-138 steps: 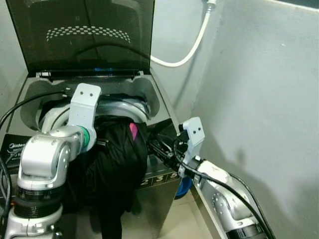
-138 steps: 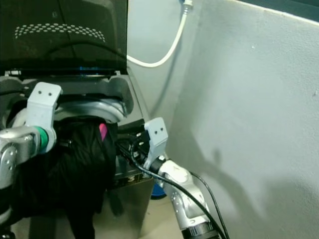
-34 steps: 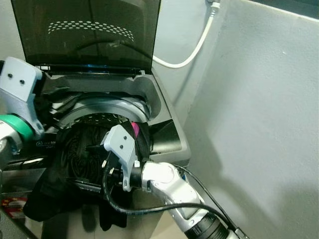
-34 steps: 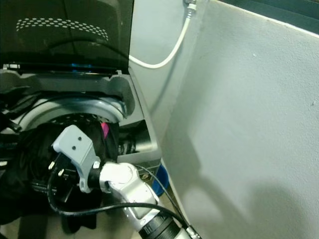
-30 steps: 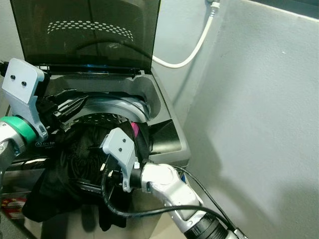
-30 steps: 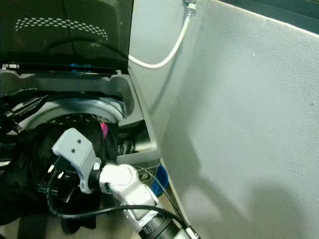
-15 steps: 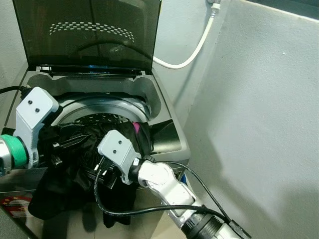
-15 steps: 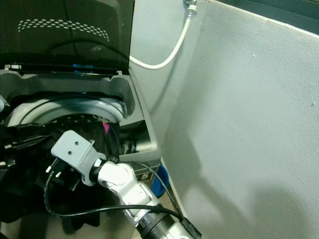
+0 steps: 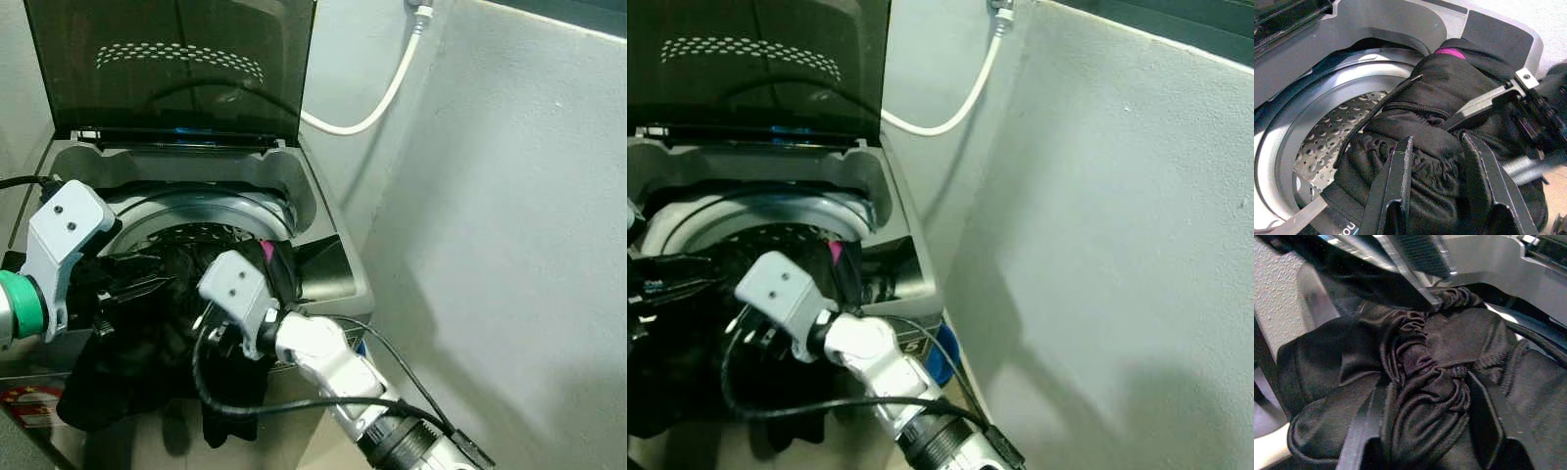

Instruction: Clothes washing

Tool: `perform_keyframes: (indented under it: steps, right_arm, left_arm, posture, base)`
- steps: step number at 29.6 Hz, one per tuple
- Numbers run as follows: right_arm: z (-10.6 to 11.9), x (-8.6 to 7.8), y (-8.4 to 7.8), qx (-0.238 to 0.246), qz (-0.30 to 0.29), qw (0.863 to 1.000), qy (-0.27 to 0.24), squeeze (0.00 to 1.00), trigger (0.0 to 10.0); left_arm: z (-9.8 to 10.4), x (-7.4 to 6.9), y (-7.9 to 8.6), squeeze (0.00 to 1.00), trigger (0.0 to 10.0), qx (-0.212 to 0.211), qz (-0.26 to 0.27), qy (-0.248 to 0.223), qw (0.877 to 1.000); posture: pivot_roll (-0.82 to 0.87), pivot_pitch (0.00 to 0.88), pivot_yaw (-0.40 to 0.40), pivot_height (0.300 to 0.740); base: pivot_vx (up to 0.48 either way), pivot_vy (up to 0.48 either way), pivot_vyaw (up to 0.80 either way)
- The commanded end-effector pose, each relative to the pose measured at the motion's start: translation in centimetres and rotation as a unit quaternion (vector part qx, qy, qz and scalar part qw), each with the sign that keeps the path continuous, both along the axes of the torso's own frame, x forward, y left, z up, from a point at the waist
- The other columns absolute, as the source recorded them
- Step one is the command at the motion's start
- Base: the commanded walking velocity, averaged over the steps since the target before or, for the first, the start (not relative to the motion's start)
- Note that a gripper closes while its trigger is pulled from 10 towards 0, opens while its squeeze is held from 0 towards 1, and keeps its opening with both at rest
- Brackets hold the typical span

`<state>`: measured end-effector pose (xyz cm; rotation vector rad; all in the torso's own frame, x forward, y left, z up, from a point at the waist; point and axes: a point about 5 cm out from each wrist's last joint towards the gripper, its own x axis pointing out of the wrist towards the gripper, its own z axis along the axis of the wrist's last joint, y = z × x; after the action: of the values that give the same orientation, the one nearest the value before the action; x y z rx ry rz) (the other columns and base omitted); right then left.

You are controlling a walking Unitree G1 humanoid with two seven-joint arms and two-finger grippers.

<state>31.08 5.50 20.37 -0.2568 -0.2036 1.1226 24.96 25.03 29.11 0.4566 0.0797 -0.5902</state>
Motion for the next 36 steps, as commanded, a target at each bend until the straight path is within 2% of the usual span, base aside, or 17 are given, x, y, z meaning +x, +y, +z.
perform_keyframes:
  steps: [1, 5, 8, 10, 13, 15, 16, 17, 20, 22, 24, 25, 27, 33, 34, 35, 36]
  right_arm:
    - [-0.8, 0.0, 0.9, 0.004, -0.005, 0.999, 0.054, 0.00, 0.0]
    - [0.7, 1.0, 0.8, 0.043, -0.016, 0.996, 0.081, 0.00, 0.0]
    - [1.2, 1.3, 0.8, 0.050, -0.018, 0.995, 0.083, 0.00, 0.0]
    - [3.3, 2.5, 1.0, 0.066, -0.021, 0.995, 0.077, 0.00, 0.0]
    - [4.0, 2.8, 1.1, 0.070, -0.021, 0.995, 0.073, 0.00, 0.0]
    - [6.3, 3.4, 1.5, 0.077, -0.021, 0.995, 0.051, 0.00, 0.0]
    - [6.3, 3.4, 1.5, 0.077, -0.021, 0.995, 0.051, 0.00, 0.0]
    - [9.0, 3.8, 2.0, 0.089, -0.019, 0.996, 0.025, 0.00, 0.0]
    - [9.7, 3.8, 2.1, 0.093, -0.019, 0.995, 0.020, 0.00, 0.0]
    - [11.2, 4.0, 2.0, 0.108, -0.023, 0.994, 0.009, 0.00, 0.0]
    - [14.4, 4.6, 1.4, 0.160, -0.055, 0.986, -0.011, 0.00, 0.0]
    - [14.4, 4.6, 1.4, 0.160, -0.055, 0.986, -0.011, 0.00, 0.0]
    - [17.1, 5.4, -0.1, 0.237, -0.104, 0.966, -0.006, 0.00, 0.0]
    - [17.0, 6.0, -0.7, 0.230, -0.123, 0.965, -0.003, 0.00, 0.0]
    - [16.2, 6.1, -0.6, 0.205, -0.124, 0.971, -0.008, 0.00, 10.0]
    - [15.2, 6.2, -0.6, 0.182, -0.124, 0.975, -0.011, 0.78, 10.0]
    - [14.7, 6.3, -0.6, 0.171, -0.123, 0.978, -0.012, 0.78, 10.0]
  left_arm:
    - [-0.1, -0.3, -0.2, 0.00, 10.0, 0.004, -0.009, 0.004, 1.000]
    - [0.1, -0.3, -0.2, 0.00, 10.0, 0.001, -0.010, 0.000, 1.000]
    - [0.2, -0.3, -0.2, 0.00, 10.0, -0.001, -0.010, -0.002, 1.000]
    - [0.3, -0.3, -0.4, 0.00, 10.0, -0.008, -0.015, -0.009, 1.000]
    - [0.4, -0.3, -0.5, 0.00, 10.0, -0.011, -0.017, -0.011, 1.000]
    - [0.5, -0.4, -0.8, 0.00, 10.0, -0.020, -0.023, -0.016, 0.999]
    - [0.5, -0.4, -0.8, 0.00, 10.0, -0.020, -0.023, -0.016, 0.999]
    - [0.5, -0.5, -1.1, 0.00, 10.0, -0.023, -0.029, -0.017, 0.999]
    - [0.5, -0.5, -1.1, 0.00, 10.0, -0.023, -0.030, -0.017, 0.999]
    - [0.5, -0.5, -1.3, 0.00, 10.0, -0.025, -0.033, -0.017, 0.999]
    - [0.5, -0.6, -1.6, 0.00, 10.0, -0.028, -0.037, -0.017, 0.999]
    - [0.5, -0.6, -1.6, 0.00, 10.0, -0.028, -0.037, -0.017, 0.999]
    - [0.4, -0.6, -1.9, 0.00, 10.0, -0.030, -0.038, -0.017, 0.999]
    - [0.2, -0.4, -2.3, 0.00, 10.0, -0.031, -0.042, -0.016, 0.999]
    - [0.2, -0.4, -2.4, 0.00, 10.0, -0.031, -0.043, -0.016, 0.998]
    - [0.3, -0.3, -2.4, 0.00, 10.0, -0.031, -0.043, -0.016, 0.998]
    - [0.3, -0.3, -2.4, 0.00, 10.0, -0.030, -0.044, -0.016, 0.998]
  posture:
    - [0.05, 0.100, -0.117, 0.740]
    - [0.05, 0.101, -0.120, 0.740]
    - [0.05, 0.101, -0.120, 0.740]
    - [0.05, 0.102, -0.126, 0.740]
    - [0.05, 0.102, -0.126, 0.740]
    - [0.04, 0.102, -0.130, 0.740]
    - [0.04, 0.102, -0.130, 0.740]
    - [0.05, 0.101, -0.132, 0.740]
    - [0.05, 0.101, -0.132, 0.740]
    - [0.05, 0.101, -0.136, 0.740]
    - [0.05, 0.102, -0.139, 0.740]
    - [0.05, 0.102, -0.139, 0.740]
    - [0.05, 0.101, -0.140, 0.740]
    - [0.05, 0.099, -0.139, 0.740]
    - [0.05, 0.098, -0.132, 0.740]
    - [0.05, 0.096, -0.128, 0.740]
    - [0.05, 0.096, -0.128, 0.740]
  base:
    - [0.000, 0.000, 0.00]
    - [0.000, 0.000, 0.00]
    - [0.000, 0.000, 0.00]
    - [0.000, 0.000, 0.00]
    - [0.000, 0.000, 0.00]
    - [0.000, 0.000, 0.00]
    - [0.000, 0.000, 0.00]
    - [0.000, 0.000, 0.00]
    - [0.000, 0.000, 0.00]
    - [0.000, 0.000, 0.00]
    - [0.000, 0.000, 0.00]
    - [0.000, 0.000, 0.00]
    - [0.000, 0.000, 0.00]
    - [0.000, 0.000, 0.00]
    - [0.000, 0.000, 0.00]
    - [0.000, 0.000, 0.00]
    - [0.000, 0.000, 0.00]
